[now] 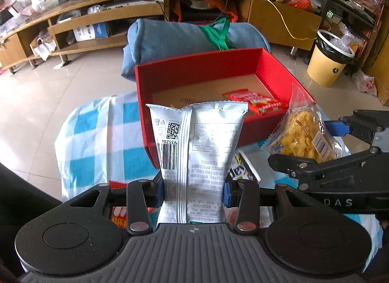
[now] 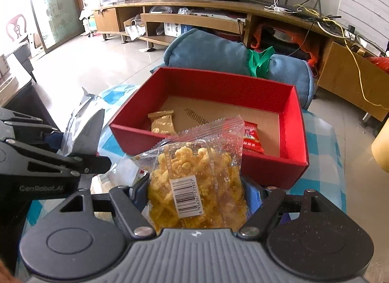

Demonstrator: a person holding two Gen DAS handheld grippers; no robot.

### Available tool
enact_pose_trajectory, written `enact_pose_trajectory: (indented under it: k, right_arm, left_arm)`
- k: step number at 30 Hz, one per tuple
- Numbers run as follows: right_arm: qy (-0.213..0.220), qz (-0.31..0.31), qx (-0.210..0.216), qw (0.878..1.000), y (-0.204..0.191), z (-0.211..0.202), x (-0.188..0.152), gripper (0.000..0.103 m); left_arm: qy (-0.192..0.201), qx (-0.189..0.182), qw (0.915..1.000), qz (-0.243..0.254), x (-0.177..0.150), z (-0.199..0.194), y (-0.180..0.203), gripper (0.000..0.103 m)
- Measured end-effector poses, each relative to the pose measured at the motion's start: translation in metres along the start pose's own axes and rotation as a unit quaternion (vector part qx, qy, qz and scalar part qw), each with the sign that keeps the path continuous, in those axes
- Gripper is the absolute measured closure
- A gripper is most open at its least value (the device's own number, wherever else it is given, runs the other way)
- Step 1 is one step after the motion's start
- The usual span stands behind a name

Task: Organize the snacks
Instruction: 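Lift and carry the white bag and waffle bag with both tools to the box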

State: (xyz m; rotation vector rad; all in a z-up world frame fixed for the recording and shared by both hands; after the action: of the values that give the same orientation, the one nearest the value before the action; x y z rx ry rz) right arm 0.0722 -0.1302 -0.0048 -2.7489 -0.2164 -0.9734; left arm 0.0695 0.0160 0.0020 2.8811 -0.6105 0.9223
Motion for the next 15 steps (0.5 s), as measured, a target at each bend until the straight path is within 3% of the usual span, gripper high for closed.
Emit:
enact_pose_trajectory:
  k: [15]
  right_arm:
    - [0.024,0.020,-0.009,0.999,0.013,0.008,0.031,0.028]
  left_arm:
    - [0.023,0.020,0.9994,-0.014,0.040,0.010,-0.014,0.053]
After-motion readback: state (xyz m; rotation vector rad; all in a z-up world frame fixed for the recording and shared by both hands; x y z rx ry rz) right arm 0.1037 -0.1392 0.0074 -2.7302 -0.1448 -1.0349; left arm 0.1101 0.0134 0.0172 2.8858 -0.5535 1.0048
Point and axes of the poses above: each gripper's, at about its wrist camera, not at the fingertips, and z roughly the way its jaws point, y to its right, x to its top, the point moved 6 cm from there along z, roughly the way its jaws point, and after that the axes turned 8 degrees about z, right-handed, at the moved point
